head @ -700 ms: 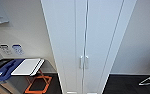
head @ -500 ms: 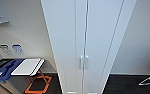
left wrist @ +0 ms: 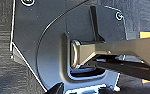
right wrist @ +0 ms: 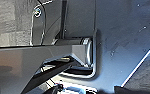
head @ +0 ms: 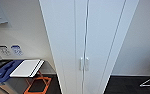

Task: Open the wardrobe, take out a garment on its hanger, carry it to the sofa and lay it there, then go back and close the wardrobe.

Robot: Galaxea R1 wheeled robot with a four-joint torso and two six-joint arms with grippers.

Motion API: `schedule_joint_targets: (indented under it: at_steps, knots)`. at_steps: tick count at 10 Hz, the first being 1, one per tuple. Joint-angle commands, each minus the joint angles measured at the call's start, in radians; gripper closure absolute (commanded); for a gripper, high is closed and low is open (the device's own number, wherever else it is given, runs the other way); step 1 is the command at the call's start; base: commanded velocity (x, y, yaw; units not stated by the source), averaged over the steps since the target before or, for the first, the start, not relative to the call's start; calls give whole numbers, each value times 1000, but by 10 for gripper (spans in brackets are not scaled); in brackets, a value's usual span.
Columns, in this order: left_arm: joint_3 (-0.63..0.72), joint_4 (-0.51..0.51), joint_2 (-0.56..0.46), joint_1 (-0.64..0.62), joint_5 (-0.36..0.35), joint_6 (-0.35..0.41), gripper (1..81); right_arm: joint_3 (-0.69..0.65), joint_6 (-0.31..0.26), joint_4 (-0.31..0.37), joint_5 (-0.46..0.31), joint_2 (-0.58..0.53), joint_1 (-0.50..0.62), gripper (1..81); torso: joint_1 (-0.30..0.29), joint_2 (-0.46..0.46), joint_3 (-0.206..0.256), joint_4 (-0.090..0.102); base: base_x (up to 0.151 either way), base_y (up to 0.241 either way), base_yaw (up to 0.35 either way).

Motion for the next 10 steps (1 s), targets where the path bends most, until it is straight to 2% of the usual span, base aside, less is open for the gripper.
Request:
schedule_joint_targets:
  at_steps: [1,10]
  knots:
    - [12,12,2,-14,61,4,10,4,-4,-11,-65,-1,19,10,0,0,0,0,86,0,0]
    - [12,13,2,-14,62,4,10,1,-4,-9,-65,1,19,10,1,0,0,0,87,0,0]
